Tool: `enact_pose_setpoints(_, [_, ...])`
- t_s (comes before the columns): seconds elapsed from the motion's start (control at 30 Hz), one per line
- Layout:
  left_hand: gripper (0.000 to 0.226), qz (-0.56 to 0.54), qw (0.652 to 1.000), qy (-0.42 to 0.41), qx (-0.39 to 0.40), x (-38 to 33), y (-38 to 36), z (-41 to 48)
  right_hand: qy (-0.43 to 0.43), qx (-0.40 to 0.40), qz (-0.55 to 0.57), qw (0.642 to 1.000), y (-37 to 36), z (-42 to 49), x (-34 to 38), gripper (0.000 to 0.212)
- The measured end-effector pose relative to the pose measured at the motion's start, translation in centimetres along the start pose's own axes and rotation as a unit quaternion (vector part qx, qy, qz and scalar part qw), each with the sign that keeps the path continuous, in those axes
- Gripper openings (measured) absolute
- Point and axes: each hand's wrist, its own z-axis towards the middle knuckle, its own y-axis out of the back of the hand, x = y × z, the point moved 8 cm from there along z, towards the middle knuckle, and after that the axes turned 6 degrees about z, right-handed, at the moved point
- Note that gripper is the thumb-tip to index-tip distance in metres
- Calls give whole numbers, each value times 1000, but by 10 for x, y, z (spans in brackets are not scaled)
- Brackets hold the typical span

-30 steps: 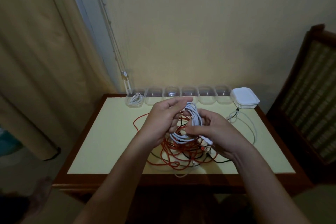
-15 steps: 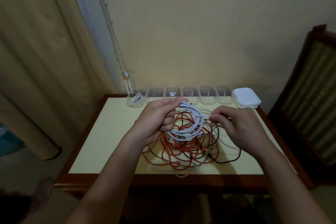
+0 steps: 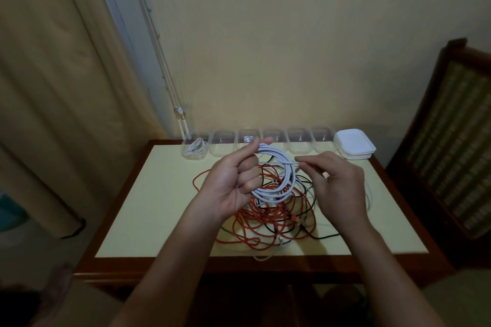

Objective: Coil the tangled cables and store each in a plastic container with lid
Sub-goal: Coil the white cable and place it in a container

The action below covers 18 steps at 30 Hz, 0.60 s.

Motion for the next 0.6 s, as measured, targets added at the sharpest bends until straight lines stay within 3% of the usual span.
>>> enact_pose_setpoints(0.13, [31,-5,1000,-19,-20,-4,1,0,-188,19,157,969,-21,-9,-19,14])
enact_pose_setpoints(0.27, [23,-11,998,-43,-55,-6,10,3,-334,58,383,859,-44,-22,-17,16])
enact_pose_setpoints(0.3, [23,-1,997,-51,-63,-6,12,3,-341,68,399,849,-46,-24,-15,18])
enact_pose_setpoints(0.4, [25,49,994,-64,-72,-3,14,3,-344,91,361,862,-50,-26,-14,22])
enact_pose_setpoints(0.6, [29,149,983,-80,-66,-3,15,4,-367,115,356,851,-51,-31,-17,14])
